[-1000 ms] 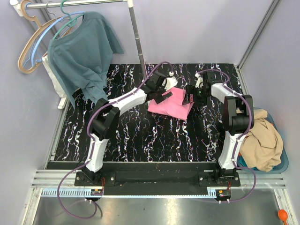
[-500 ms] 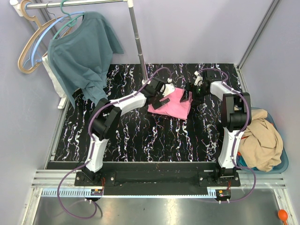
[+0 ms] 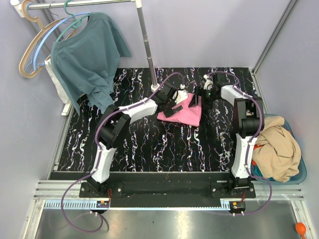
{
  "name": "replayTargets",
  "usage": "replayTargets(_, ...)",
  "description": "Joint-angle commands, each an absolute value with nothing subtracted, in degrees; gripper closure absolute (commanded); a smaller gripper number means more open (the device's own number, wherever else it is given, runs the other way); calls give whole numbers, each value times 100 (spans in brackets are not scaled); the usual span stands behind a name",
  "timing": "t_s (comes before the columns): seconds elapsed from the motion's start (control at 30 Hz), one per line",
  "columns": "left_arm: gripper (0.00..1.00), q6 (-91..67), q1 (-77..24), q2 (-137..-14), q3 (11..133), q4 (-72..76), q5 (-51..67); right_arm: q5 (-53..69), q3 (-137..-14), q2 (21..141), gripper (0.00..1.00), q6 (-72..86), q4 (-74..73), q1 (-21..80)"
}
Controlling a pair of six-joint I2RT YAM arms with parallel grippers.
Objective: Fold and stack the t-shirts
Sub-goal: Neatly place the folded tshirt to the corner
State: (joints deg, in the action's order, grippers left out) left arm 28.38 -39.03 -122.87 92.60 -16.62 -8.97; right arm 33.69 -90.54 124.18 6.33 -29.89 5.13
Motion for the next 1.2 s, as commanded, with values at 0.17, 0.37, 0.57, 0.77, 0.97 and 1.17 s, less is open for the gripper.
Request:
replayTargets(0.17,1,2681,-3955,-12296,9369,-1503,-703,3437,-9184,12832,30,466,-3173,1019)
replayTargets(0.37,1,2689,-3955,-12270,9360,-1494,-703,3401,-9307,12850,67,369,-3313,1011)
replayTargets(0.57,1,2830,-3955,-12164,9325,-1503,-843,3209,-9387,12657,100,334,-3471,844)
replayTargets(0.77,1,2909,-3938,-11945,9202,-1415,-949,2155,-9720,12349,100,132,-3849,528)
replayTargets(0.97,1,2944,-3946,-11804,9141,-1380,-1019,1091,-10844,12655,100,-237,-4631,176)
replayTargets(1.17,1,3050,-3946,-11681,8974,-1362,-1098,-77,-11988,13157,100,-606,-5300,-201)
